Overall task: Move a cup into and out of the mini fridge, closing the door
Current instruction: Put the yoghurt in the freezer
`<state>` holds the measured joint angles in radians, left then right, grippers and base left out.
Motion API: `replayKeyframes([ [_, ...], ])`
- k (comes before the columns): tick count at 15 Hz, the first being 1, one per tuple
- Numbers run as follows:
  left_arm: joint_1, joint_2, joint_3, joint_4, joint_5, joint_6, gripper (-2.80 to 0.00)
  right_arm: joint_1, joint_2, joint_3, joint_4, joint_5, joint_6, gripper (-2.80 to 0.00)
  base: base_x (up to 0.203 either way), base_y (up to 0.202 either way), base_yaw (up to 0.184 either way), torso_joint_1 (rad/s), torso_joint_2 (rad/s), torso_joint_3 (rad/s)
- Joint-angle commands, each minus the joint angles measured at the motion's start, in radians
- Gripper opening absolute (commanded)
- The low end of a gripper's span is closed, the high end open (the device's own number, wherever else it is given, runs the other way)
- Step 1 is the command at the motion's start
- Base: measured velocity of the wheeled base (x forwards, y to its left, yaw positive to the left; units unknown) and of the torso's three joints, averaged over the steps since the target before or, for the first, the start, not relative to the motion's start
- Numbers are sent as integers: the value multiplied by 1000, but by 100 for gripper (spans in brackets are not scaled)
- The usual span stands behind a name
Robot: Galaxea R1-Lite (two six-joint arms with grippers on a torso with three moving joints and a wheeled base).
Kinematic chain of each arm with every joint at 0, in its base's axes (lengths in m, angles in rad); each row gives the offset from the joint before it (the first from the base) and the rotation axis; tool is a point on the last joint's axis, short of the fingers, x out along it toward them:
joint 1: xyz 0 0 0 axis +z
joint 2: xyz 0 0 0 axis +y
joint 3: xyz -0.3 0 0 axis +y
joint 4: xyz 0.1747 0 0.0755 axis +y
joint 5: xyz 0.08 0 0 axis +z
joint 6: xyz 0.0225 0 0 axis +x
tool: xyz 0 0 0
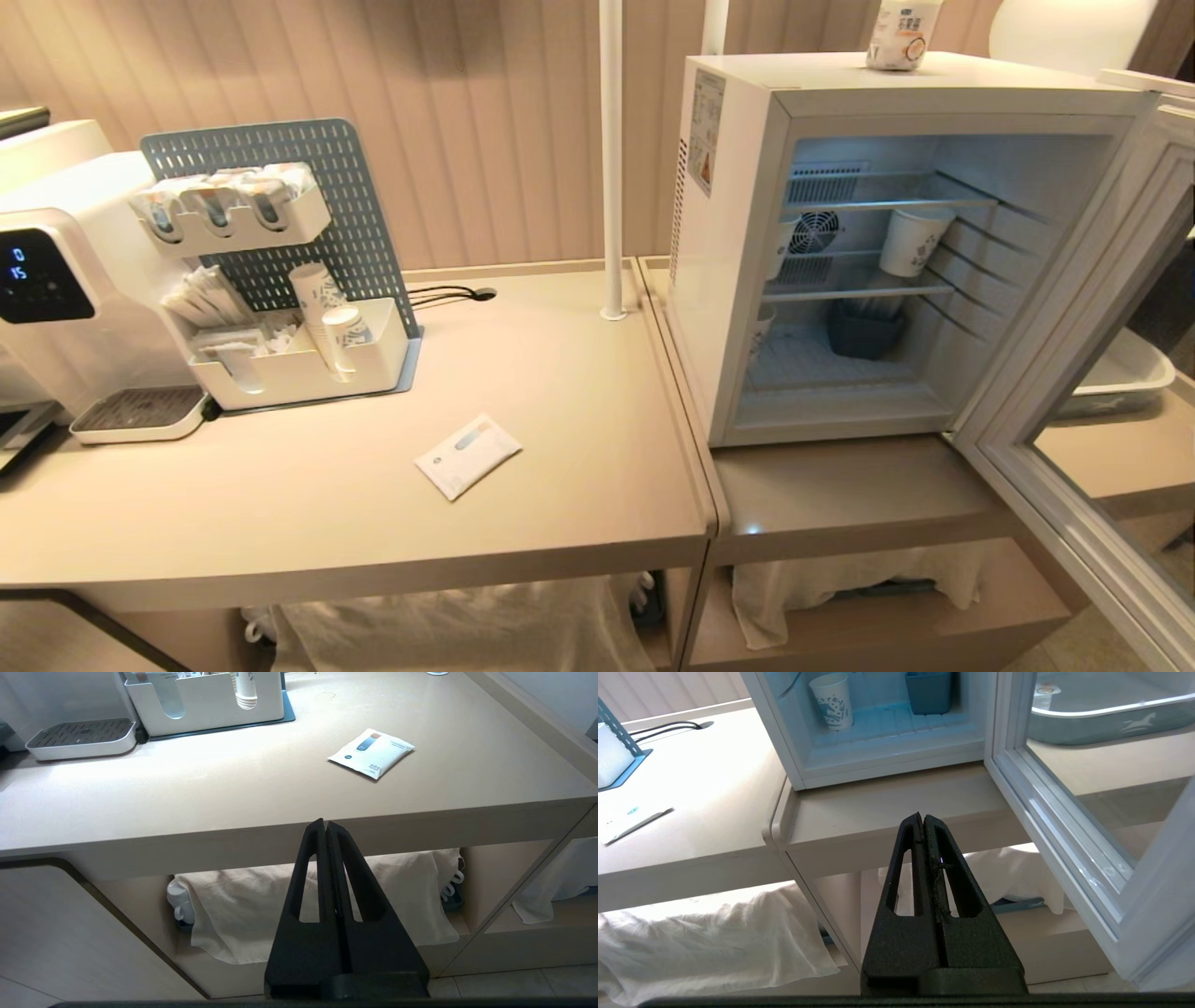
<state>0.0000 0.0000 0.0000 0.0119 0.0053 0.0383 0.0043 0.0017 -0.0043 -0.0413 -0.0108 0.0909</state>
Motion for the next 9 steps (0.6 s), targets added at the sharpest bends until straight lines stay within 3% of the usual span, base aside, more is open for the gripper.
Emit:
replayKeyframes([
  [1, 0, 2, 0, 0, 1, -1, -280, 0, 0, 0, 0, 0, 0, -280, 0, 0, 0, 0, 0, 0],
  [9, 0, 2, 0, 0, 1, -11, -280, 0, 0, 0, 0, 0, 6, -280, 0, 0, 0, 0, 0, 0],
])
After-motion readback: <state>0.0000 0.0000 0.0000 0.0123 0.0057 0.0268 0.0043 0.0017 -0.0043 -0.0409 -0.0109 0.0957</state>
